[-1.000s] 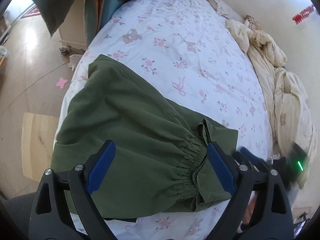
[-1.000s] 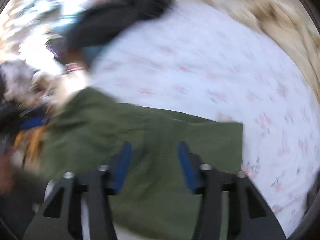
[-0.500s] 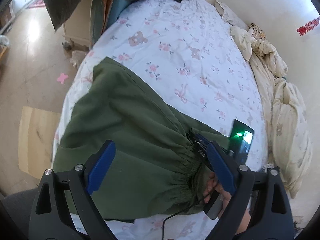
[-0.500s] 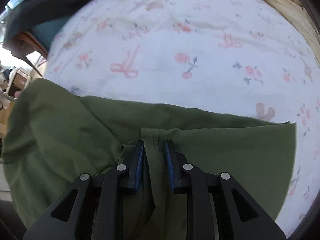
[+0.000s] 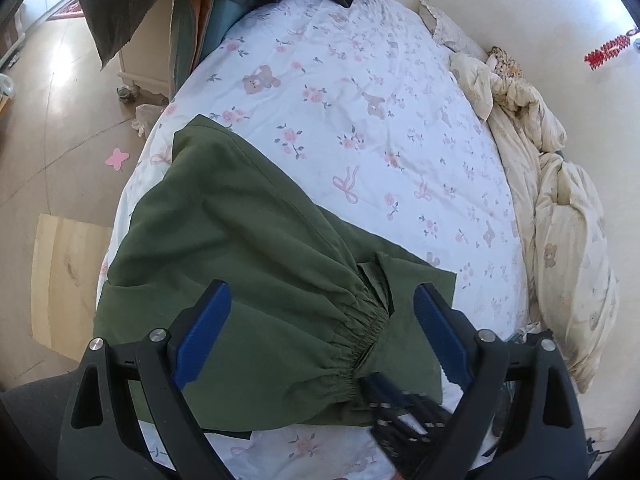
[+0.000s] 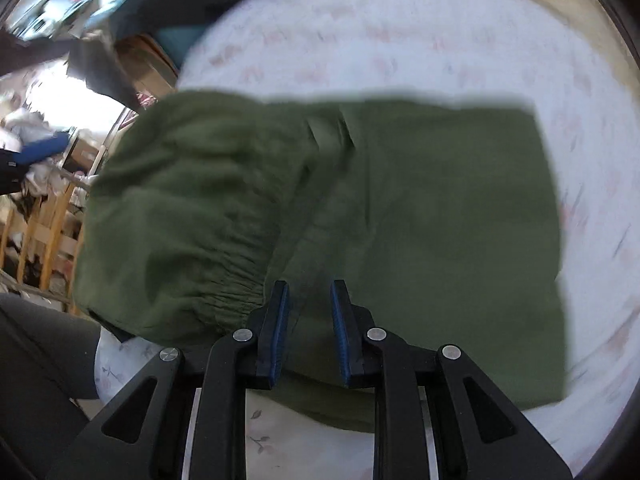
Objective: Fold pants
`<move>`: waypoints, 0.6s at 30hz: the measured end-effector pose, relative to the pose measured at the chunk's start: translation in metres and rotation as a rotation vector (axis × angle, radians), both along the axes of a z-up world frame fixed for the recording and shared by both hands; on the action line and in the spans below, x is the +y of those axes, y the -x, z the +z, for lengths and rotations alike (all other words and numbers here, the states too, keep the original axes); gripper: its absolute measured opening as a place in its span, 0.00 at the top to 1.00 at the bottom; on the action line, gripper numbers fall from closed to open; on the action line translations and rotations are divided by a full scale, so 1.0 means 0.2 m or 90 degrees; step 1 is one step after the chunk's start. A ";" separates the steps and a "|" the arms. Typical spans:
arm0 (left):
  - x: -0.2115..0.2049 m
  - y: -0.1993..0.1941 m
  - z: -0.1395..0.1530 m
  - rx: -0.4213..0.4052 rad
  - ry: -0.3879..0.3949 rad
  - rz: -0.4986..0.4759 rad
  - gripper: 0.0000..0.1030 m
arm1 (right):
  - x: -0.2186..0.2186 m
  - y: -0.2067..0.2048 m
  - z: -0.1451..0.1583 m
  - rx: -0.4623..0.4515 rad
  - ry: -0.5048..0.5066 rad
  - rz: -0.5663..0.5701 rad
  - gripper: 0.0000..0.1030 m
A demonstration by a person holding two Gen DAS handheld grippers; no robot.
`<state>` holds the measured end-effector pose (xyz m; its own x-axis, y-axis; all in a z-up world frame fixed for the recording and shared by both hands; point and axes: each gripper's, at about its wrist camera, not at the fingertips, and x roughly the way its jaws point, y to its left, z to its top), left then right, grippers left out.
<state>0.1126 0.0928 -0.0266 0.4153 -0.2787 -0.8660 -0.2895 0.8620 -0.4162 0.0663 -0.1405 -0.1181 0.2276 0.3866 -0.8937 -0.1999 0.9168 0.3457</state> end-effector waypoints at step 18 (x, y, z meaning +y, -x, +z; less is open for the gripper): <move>0.01 0.12 -0.07 0.004 -0.075 -0.027 0.12 | -0.37 0.44 0.30 -0.086 -0.110 -0.183 0.32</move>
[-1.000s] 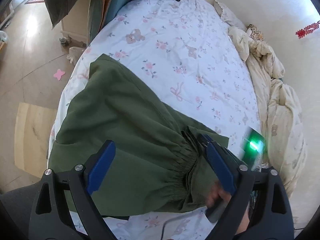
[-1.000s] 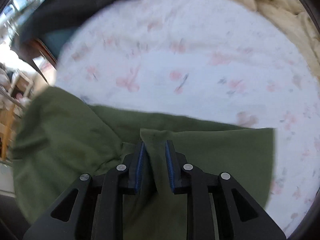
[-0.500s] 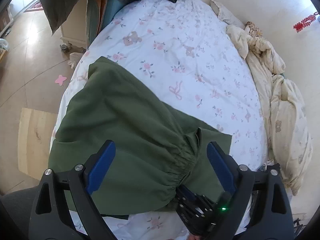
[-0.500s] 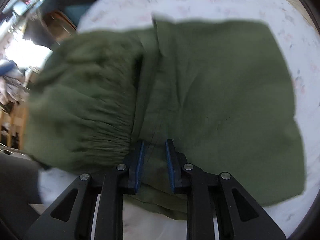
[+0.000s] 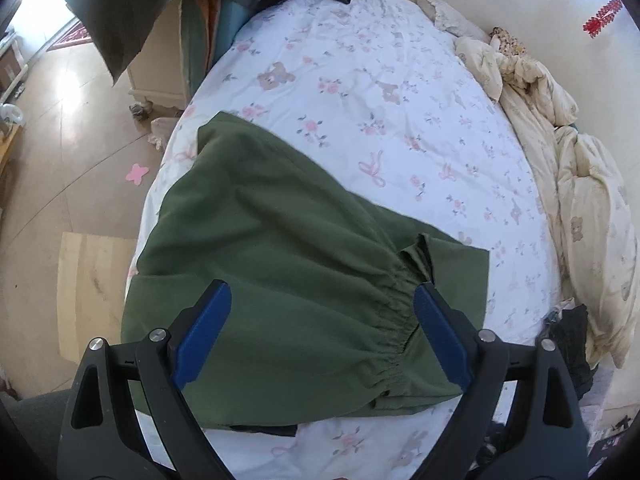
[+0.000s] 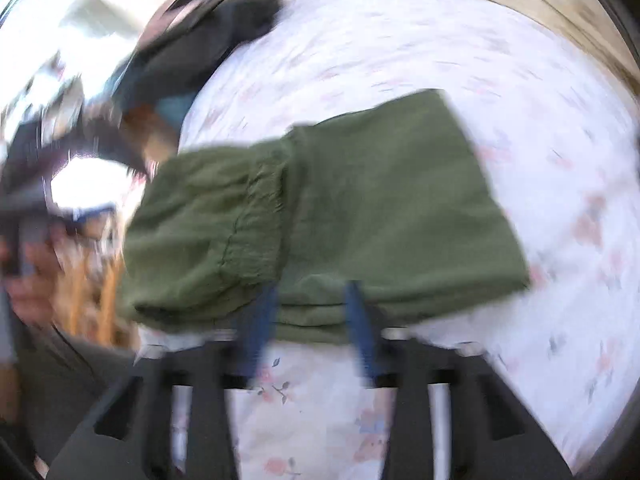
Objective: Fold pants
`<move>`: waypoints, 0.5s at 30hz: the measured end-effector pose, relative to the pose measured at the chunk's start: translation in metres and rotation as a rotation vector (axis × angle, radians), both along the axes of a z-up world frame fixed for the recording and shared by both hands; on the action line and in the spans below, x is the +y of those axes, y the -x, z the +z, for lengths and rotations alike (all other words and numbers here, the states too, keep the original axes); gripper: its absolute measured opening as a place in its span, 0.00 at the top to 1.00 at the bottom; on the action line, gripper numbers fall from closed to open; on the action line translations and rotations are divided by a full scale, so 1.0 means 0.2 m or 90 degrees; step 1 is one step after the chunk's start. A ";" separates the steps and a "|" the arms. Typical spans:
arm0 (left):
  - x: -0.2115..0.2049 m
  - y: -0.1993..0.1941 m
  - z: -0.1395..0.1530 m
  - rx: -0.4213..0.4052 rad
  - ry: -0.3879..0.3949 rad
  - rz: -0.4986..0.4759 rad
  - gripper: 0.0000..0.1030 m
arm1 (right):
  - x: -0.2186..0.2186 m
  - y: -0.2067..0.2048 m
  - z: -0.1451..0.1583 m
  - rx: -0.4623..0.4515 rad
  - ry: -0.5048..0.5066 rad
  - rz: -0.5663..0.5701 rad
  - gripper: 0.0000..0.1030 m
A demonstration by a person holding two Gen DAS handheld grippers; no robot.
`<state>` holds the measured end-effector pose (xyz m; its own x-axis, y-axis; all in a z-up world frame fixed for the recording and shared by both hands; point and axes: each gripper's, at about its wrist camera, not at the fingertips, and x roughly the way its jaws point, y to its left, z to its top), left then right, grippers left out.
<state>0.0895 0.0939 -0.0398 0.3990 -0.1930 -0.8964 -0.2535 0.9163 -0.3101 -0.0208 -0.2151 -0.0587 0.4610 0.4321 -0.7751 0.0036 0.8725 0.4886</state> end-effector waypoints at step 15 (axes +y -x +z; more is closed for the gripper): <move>0.02 0.05 -0.04 0.001 -0.043 -0.001 0.12 | -0.47 0.12 -0.42 0.118 -0.229 -0.344 0.29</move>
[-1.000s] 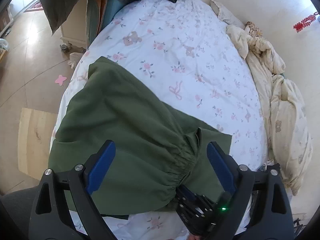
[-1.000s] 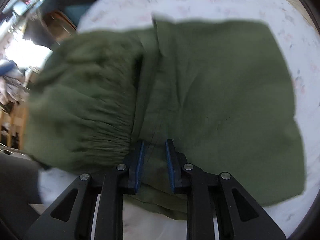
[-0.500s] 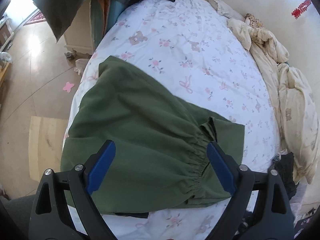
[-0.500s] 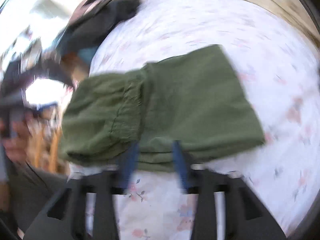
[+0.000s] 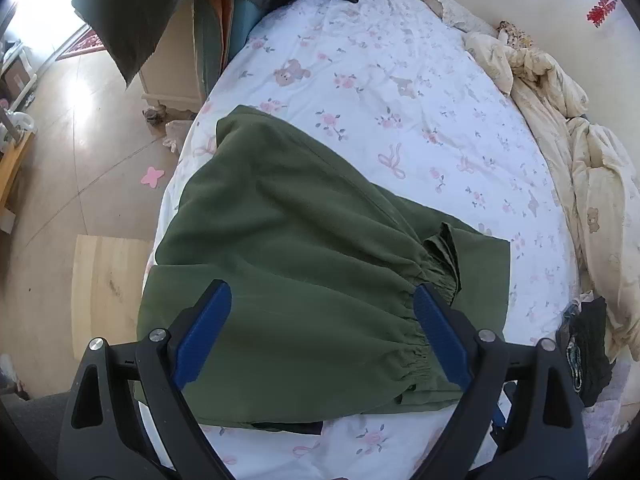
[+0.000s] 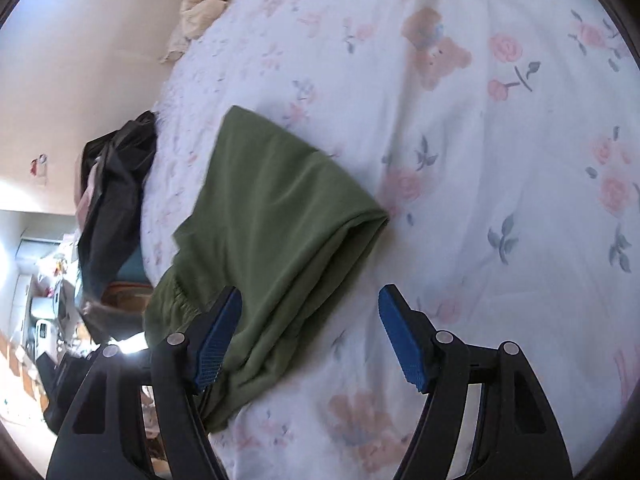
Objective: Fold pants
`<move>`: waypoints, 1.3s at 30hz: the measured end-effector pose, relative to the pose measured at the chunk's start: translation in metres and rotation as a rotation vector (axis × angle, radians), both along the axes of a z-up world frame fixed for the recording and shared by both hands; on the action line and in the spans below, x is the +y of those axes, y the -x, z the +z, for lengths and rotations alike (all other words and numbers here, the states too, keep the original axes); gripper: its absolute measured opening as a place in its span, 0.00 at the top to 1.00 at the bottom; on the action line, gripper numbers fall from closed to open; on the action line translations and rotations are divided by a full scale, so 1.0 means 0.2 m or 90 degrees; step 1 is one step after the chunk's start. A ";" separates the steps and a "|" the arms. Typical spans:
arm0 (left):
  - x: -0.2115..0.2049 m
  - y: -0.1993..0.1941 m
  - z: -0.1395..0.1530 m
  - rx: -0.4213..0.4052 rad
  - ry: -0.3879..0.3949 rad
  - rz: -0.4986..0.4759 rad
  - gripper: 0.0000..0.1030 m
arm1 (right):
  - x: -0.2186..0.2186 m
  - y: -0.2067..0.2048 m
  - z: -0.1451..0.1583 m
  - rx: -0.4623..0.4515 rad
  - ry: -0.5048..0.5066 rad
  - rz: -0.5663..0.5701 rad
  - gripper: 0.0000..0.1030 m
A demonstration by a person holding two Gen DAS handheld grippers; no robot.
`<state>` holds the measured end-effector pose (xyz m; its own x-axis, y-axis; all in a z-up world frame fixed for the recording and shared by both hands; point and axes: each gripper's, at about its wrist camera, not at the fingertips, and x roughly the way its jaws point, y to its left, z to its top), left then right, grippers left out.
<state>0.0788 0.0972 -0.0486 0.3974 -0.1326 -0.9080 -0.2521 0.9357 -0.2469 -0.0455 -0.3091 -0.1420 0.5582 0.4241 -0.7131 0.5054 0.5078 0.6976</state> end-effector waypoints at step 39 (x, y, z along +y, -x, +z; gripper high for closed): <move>-1.16 -0.66 0.03 0.112 -0.111 -0.381 0.12 | 0.60 -0.22 0.63 -0.363 0.249 0.312 0.94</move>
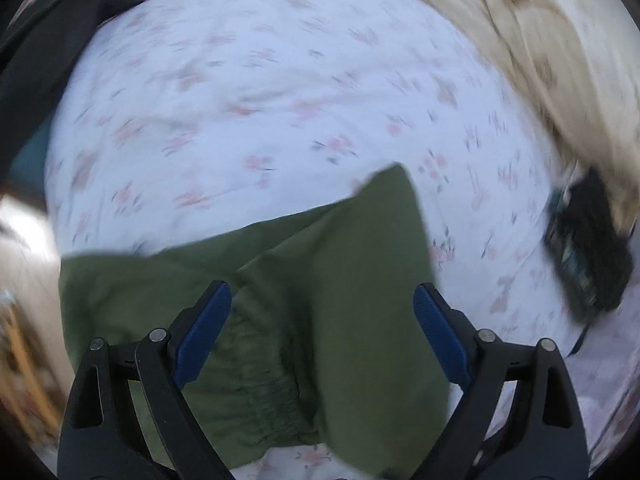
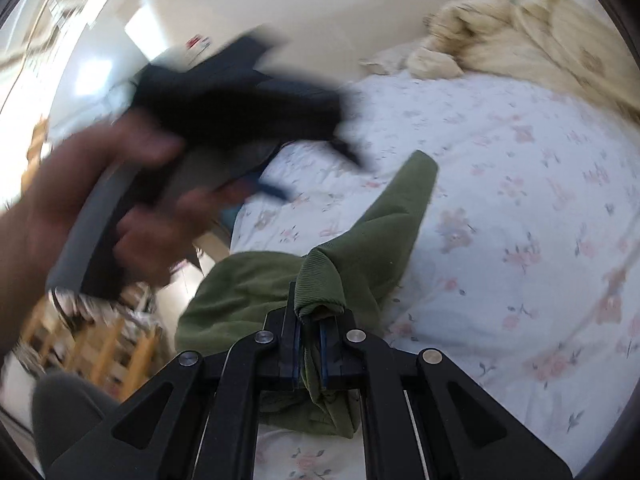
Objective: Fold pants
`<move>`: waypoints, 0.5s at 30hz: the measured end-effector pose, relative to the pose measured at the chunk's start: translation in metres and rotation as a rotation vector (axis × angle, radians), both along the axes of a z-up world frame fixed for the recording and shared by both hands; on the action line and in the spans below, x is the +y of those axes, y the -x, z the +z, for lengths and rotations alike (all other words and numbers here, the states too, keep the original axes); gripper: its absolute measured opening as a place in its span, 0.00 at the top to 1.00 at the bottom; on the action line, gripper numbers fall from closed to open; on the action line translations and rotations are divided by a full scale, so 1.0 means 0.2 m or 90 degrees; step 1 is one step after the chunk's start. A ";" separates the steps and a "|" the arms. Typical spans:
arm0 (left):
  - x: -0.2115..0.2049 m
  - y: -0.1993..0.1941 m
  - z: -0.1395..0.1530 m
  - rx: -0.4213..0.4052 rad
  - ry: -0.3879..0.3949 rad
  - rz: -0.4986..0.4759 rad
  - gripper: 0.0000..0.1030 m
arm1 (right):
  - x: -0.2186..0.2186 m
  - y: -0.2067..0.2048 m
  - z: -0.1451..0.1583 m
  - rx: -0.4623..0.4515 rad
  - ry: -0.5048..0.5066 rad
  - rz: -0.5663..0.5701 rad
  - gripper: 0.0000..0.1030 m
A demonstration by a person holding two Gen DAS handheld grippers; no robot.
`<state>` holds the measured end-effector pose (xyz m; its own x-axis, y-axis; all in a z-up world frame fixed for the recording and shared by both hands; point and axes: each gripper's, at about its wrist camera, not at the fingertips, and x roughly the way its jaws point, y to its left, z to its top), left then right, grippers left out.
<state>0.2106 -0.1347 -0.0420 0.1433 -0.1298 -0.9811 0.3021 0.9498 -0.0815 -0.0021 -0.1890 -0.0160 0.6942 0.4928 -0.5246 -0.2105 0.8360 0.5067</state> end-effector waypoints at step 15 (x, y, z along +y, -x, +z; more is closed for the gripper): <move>-0.13 -0.08 -0.11 -0.032 -0.139 -0.126 0.93 | 0.25 0.04 0.02 -0.039 0.084 0.100 0.94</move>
<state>0.2261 -0.1610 -0.0645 0.1854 0.0531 -0.9812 0.4814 0.8656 0.1378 -0.0109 -0.1387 -0.0121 0.6470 0.5276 -0.5505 -0.3707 0.8486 0.3775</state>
